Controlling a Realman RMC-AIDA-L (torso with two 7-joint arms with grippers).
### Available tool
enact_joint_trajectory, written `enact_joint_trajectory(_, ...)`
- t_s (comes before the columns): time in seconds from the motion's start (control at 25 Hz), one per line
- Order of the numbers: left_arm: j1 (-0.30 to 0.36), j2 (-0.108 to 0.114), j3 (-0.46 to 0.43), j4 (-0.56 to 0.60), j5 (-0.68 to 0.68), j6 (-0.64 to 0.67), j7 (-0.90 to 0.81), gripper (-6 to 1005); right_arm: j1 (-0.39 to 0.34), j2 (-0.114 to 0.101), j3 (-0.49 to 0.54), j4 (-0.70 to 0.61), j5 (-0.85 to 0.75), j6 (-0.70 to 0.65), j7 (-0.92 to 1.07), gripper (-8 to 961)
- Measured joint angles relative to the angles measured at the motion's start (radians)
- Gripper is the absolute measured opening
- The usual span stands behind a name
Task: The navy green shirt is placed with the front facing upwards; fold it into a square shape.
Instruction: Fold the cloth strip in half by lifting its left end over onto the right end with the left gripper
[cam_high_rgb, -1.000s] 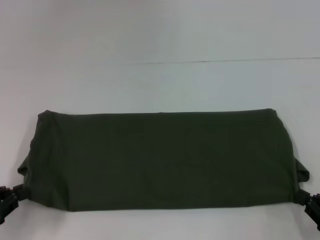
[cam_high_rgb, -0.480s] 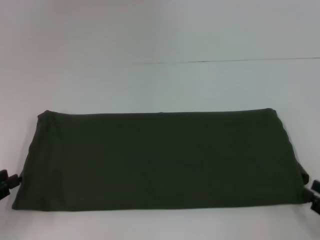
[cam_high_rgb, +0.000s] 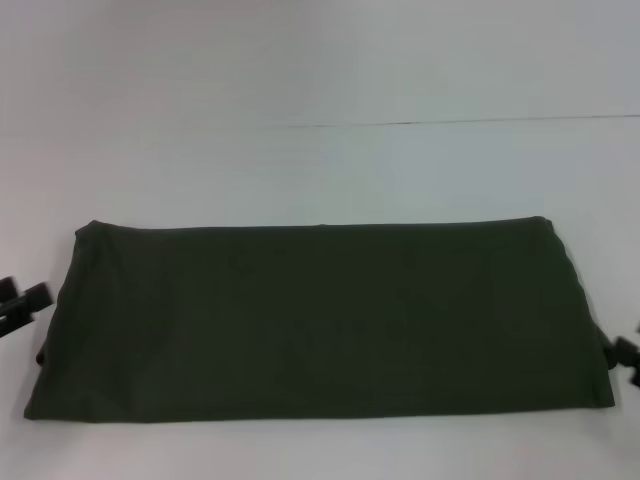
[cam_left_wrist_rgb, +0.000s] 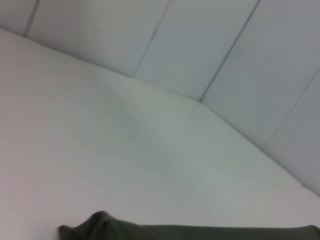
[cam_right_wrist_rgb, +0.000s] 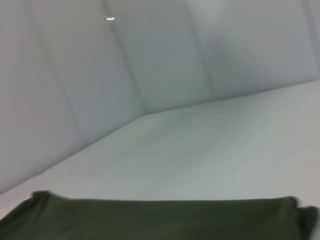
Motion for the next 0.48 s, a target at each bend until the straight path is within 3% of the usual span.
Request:
enact_joint_trajectory(0.16, -0.042, -0.011, 0.016, -0.056, 0.002, -0.025, 0.005, 703, 0.066, 0.004, -0.004, 0.035, -0.071, 0.025, -0.012, 654)
enact_joint_trajectory(0.48, -0.138, -0.040, 0.107, -0.180, -0.002, -0.252, 0.031, 700, 0.179, 0.003, -0.061, 0.116, -0.127, 0.123, -0.022, 652)
